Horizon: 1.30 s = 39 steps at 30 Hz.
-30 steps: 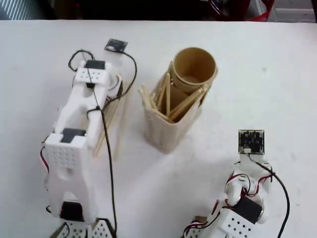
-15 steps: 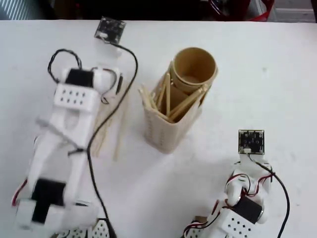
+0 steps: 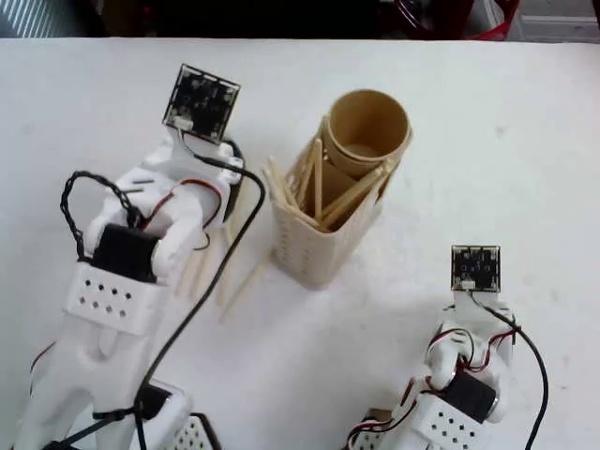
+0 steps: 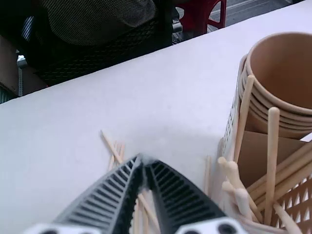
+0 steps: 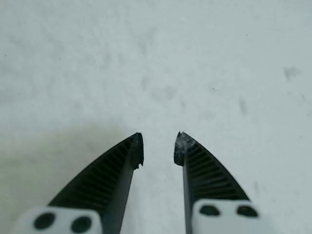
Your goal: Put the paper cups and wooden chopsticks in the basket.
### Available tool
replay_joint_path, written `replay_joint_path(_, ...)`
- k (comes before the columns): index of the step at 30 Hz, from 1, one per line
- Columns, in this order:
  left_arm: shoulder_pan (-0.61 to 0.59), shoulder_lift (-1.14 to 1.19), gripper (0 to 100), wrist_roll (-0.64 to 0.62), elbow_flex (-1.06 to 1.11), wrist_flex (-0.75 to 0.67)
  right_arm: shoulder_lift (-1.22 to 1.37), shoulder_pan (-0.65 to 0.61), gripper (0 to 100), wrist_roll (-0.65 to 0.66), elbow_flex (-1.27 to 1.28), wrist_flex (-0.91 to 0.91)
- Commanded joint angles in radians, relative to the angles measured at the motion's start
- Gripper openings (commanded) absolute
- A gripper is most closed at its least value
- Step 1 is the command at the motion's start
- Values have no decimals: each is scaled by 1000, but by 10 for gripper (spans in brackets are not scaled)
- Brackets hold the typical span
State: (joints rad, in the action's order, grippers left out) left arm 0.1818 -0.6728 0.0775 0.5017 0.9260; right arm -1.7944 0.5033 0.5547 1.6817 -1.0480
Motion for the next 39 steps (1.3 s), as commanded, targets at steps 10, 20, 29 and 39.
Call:
replay_joint_path(10,-124,332,25,44,117,-276,-8,12,113,5,9,18)
replay_joint_path(20,-125,820,109,25,-212,-199,-8,10,113,5,9,18)
replay_joint_path(29,-202,1194,69,-34,-663,-78,-8,12,113,5,9,18)
replay_joint_path(39,-194,1546,68,-28,-1143,252,-8,12,113,5,9,18)
